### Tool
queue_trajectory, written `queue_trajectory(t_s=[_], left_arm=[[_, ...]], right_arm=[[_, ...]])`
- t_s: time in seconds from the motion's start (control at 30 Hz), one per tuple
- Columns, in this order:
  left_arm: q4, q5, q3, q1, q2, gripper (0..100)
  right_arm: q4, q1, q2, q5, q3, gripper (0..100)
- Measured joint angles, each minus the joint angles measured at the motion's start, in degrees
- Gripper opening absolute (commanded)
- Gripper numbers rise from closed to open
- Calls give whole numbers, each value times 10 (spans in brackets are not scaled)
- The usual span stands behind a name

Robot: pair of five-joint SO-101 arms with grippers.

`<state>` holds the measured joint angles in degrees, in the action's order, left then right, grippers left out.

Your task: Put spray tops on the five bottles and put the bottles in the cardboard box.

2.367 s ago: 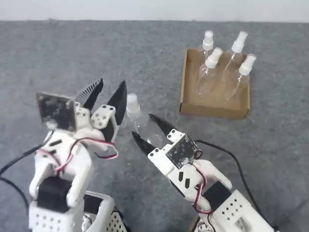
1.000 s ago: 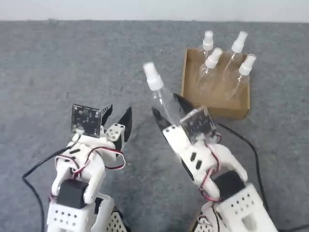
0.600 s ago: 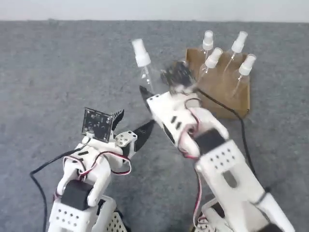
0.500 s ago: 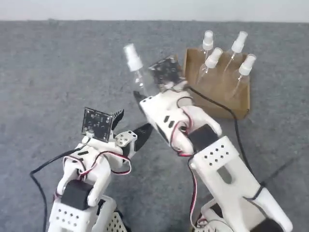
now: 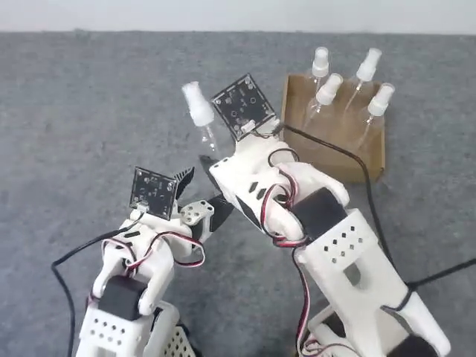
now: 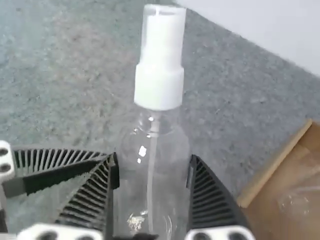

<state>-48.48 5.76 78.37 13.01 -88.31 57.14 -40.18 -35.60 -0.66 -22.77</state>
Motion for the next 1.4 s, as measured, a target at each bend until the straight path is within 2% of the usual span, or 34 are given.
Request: queue_trajectory(t_s=[0.23,0.77,1.0,1.13,1.4], left_arm=[[1,0,0,0,0,295],[1,0,0,0,0,294],[1,0,11,-1,0,293],[1,0,13,-1,0,238],[1,0,13,-1,0,118]], right_arm=[[7,2,-96,0,-30,6],[45,5,-185,0,-57,6],[45,87,-185,0,-58,6],[44,105,-185,0,-90,6],[-42,151,-185,0,-235,6]])
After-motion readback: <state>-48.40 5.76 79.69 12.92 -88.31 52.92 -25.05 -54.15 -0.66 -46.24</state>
